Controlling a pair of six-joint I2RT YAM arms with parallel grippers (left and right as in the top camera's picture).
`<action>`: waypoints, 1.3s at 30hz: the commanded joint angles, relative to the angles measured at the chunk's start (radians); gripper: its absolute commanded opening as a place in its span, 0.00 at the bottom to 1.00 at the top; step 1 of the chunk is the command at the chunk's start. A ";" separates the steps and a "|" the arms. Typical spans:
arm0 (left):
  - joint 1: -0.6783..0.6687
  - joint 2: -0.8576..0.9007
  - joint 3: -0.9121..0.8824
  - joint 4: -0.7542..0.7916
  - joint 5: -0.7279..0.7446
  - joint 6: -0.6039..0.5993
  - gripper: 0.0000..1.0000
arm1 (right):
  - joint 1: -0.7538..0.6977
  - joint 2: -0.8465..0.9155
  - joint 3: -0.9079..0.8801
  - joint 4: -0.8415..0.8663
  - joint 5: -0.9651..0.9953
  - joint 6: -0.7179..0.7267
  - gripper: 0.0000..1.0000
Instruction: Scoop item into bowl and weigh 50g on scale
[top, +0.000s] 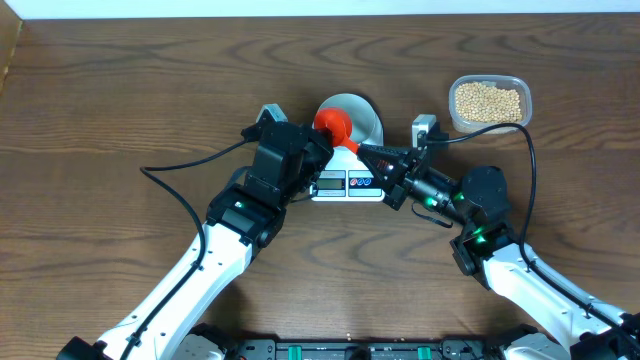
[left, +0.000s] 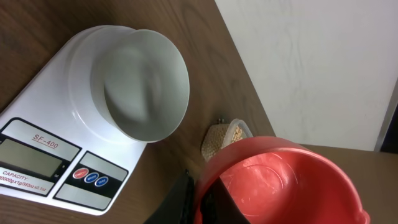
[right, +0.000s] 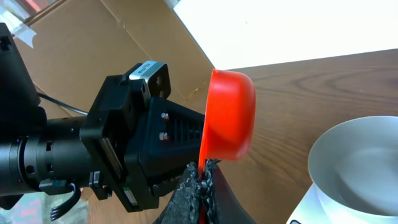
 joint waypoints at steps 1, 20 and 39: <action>-0.009 0.000 0.013 0.005 0.000 0.009 0.07 | 0.006 0.003 0.011 -0.006 -0.034 -0.043 0.01; -0.009 0.000 0.013 -0.029 0.000 0.009 0.33 | -0.048 0.003 0.011 -0.028 0.074 -0.107 0.01; -0.009 0.001 0.013 -0.154 -0.173 0.009 0.82 | -0.196 0.003 0.082 -0.039 0.280 -0.196 0.01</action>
